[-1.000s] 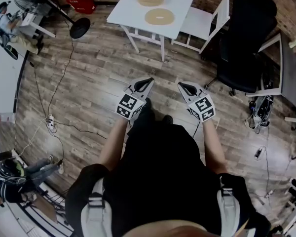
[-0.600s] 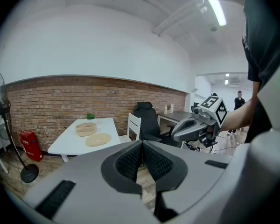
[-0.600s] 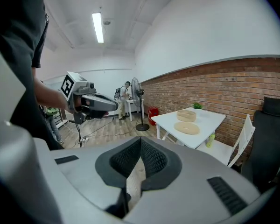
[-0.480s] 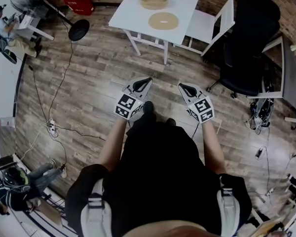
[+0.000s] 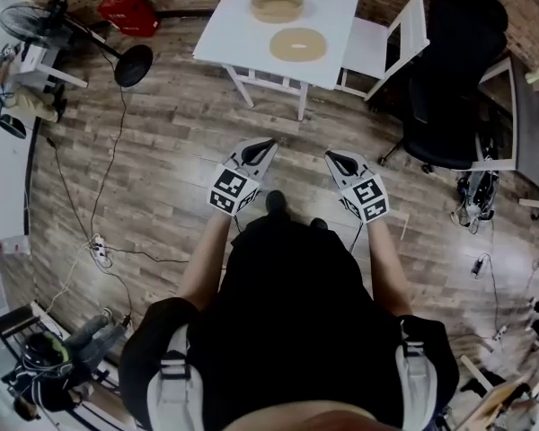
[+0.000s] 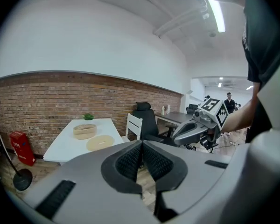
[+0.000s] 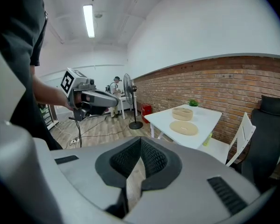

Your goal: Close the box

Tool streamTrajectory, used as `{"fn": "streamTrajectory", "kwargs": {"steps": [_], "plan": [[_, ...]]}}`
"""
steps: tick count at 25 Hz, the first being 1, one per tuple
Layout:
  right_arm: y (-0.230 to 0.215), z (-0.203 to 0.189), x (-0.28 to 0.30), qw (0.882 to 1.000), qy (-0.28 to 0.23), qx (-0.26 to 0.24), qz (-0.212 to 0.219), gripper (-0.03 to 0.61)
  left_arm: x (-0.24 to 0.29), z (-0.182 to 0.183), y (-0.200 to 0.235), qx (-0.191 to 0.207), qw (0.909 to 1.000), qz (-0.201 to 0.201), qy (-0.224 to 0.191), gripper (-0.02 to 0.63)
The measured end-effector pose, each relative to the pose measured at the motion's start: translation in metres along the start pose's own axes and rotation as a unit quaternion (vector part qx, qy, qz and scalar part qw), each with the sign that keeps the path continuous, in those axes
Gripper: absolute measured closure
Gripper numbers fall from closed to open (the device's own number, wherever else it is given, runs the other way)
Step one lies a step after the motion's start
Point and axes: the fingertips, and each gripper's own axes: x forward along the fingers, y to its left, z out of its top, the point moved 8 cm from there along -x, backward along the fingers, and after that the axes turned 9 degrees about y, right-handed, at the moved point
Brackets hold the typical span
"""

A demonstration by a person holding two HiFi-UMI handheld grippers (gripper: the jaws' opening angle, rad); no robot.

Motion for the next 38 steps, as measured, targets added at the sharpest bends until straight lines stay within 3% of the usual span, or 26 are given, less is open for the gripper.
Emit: {"fn": "streamTrajectory", "kwargs": {"steps": [13, 23, 33, 38], "plan": [[0.002, 0.023, 0.054, 0.998, -0.006, 0.056, -0.03, 0.581, 0.001, -0.013, 0.07, 0.011, 0.9994, -0.033, -0.002, 0.591], [0.002, 0.037, 0.08, 0.997, 0.001, 0.062, -0.042, 0.581, -0.004, -0.026, 0.106, -0.003, 0.9994, -0.034, 0.001, 0.592], [-0.038, 0.049, 0.104, 0.998, 0.004, 0.06, -0.029, 0.581, 0.022, -0.013, 0.135, -0.017, 0.9995, -0.026, 0.003, 0.591], [-0.081, 0.069, 0.117, 0.998, -0.031, 0.057, -0.022, 0.58, 0.049, 0.004, 0.158, -0.03, 0.9994, -0.015, -0.007, 0.586]]}}
